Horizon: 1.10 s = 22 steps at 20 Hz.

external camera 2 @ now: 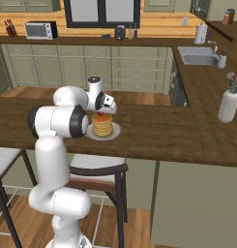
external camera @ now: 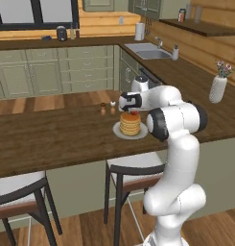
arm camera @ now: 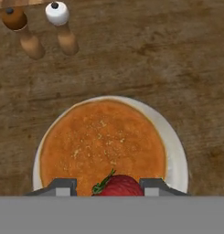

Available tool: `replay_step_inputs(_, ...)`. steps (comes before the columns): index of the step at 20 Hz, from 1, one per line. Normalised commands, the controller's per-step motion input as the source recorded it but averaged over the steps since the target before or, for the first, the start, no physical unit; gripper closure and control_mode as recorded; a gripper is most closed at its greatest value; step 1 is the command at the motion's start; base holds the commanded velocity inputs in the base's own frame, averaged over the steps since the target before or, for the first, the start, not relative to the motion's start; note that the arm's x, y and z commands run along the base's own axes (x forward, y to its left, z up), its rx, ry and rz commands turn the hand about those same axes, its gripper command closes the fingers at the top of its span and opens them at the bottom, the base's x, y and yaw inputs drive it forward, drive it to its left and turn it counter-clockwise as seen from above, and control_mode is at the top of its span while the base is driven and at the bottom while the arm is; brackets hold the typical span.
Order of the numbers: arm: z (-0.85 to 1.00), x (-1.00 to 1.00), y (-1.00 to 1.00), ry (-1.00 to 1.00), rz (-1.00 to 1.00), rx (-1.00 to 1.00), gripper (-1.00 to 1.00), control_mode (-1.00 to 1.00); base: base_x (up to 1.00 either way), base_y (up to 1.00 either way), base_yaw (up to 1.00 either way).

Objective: Take the strawberry from the fridge and place it on top of the pancake, located on the dining counter.

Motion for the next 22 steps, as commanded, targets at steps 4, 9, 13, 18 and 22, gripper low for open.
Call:
replay_step_inputs(4,-0.35,0.21,0.00,0.08,0.00,0.00,1.00,-1.00,0.00,0.00,0.00)
replay_step_inputs(9,-0.31,0.04,0.00,0.05,0.00,0.00,1.00,-1.00,0.00,0.00,0.00)
replay_step_inputs(13,-0.26,-0.01,0.00,0.03,0.00,0.00,-1.00,-1.00,0.00,0.00,0.00)
replay_step_inputs(18,-0.12,-0.02,0.00,0.00,0.00,0.00,-1.00,-1.00,0.00,0.00,0.00)
replay_step_inputs(22,0.00,0.00,0.00,0.00,0.00,0.00,-1.00,-1.00,0.00,0.00,0.00)
